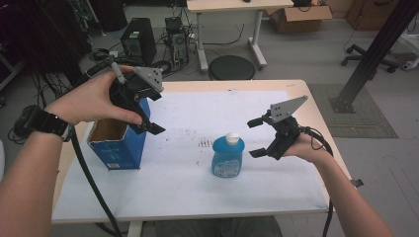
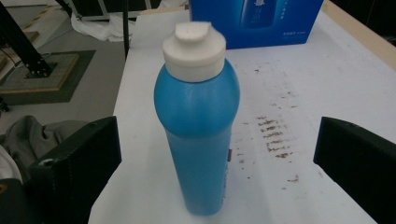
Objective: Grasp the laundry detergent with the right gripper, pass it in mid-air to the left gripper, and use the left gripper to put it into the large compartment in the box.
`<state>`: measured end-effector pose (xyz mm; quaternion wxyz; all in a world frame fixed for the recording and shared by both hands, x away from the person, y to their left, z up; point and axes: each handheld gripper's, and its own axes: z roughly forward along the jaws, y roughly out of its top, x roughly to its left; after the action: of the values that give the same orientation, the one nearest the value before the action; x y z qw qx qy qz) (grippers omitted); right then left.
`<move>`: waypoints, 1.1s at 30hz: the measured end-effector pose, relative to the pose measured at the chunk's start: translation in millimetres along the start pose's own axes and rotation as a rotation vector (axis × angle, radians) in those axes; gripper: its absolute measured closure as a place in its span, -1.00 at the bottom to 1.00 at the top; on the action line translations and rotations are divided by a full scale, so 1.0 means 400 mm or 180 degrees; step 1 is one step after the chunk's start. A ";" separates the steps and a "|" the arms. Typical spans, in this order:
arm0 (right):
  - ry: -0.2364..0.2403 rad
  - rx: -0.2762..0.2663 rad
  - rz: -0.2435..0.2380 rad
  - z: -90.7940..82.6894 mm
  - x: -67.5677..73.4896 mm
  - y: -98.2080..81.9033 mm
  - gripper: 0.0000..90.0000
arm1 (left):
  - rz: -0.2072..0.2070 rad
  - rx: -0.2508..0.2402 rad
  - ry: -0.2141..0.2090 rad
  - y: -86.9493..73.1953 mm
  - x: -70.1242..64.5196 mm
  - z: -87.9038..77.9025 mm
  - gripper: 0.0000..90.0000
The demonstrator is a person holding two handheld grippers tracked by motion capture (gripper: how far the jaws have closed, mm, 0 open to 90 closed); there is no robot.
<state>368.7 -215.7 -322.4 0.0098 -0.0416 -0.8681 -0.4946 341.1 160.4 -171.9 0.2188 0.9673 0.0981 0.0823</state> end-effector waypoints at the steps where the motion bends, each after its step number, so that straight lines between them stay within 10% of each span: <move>1: 0.0018 0.0000 0.0012 0.007 0.002 -0.004 -0.99 | 0.0005 0.0001 0.0008 -0.001 0.000 0.000 -0.93; 33: 0.0140 -0.0167 0.0214 0.162 0.008 -0.071 -0.97 | 0.0014 -0.0016 -0.0026 -0.013 0.001 0.008 -0.93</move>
<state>364.8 -174.2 -379.9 0.0444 -0.0601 -0.8525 -0.5173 341.2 163.7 -177.1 0.2215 0.9673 0.0949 0.0791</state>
